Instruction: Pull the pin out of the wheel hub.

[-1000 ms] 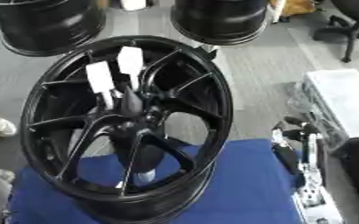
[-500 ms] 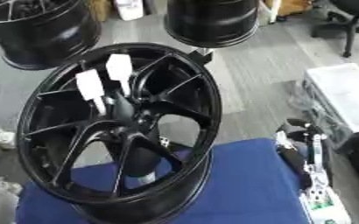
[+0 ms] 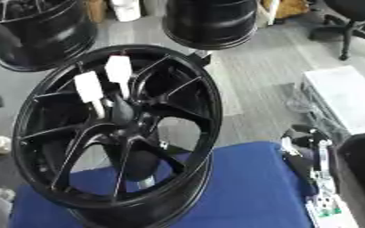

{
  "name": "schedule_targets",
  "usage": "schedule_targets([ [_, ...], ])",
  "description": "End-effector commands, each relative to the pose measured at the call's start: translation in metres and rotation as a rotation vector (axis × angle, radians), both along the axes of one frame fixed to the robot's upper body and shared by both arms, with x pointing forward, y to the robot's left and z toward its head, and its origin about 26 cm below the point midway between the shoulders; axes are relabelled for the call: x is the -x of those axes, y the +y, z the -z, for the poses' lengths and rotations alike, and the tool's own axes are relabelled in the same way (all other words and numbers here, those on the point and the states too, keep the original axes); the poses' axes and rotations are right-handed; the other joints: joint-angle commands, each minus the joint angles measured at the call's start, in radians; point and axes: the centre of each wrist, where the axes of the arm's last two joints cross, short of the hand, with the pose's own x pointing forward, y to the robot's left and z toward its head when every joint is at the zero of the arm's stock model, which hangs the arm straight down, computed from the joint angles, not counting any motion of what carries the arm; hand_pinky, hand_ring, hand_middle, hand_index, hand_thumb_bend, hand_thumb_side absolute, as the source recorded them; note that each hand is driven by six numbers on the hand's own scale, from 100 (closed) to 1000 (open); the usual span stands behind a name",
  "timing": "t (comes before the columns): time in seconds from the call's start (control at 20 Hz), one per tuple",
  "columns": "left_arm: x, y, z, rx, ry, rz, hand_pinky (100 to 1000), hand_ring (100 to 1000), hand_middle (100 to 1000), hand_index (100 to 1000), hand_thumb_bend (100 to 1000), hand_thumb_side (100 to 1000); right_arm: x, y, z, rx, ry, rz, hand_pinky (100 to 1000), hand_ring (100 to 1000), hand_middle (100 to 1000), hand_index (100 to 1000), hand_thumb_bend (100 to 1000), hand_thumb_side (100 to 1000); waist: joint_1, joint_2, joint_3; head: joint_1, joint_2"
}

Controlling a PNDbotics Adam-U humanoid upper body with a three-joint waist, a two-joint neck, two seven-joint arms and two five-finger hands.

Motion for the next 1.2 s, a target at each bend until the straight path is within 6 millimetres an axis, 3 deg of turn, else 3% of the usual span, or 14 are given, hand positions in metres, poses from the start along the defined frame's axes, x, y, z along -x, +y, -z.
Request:
schedule_targets([
  [0.05, -0.012, 0.005, -0.014, -0.058, 0.008, -0.036, 685, 635, 703, 811, 679, 432, -0.003, -0.002, -0.006, 0.007, -0.014, -0.013, 659, 579, 680, 707, 100, 409, -0.003, -0.007, 0.002, 0.004, -0.002],
  [0.4, -0.051, -0.027, -0.021, -0.142, 0.026, 0.005, 690, 642, 714, 821, 684, 415, -0.003, -0.003, -0.006, 0.003, -0.016, -0.002, 660, 579, 679, 707, 100, 411, -0.004, -0.006, 0.019, -0.011, -0.002],
  [0.75, -0.080, -0.041, 0.012, -0.218, 0.070, 0.029, 678, 629, 704, 813, 682, 401, -0.003, -0.002, -0.005, -0.003, -0.015, -0.006, 660, 579, 679, 707, 100, 414, -0.007, -0.009, 0.019, -0.014, -0.002],
  [0.95, -0.088, -0.048, 0.026, -0.245, 0.068, 0.064, 675, 621, 694, 807, 687, 408, -0.003, -0.001, -0.005, -0.005, -0.016, -0.009, 660, 578, 679, 707, 100, 414, -0.008, -0.009, 0.017, -0.012, -0.002],
  [1.2, -0.086, -0.057, 0.027, -0.265, 0.079, 0.127, 675, 620, 692, 804, 687, 409, -0.004, -0.001, -0.005, -0.005, -0.017, -0.010, 660, 578, 678, 707, 100, 415, -0.007, -0.010, 0.016, -0.011, -0.002],
])
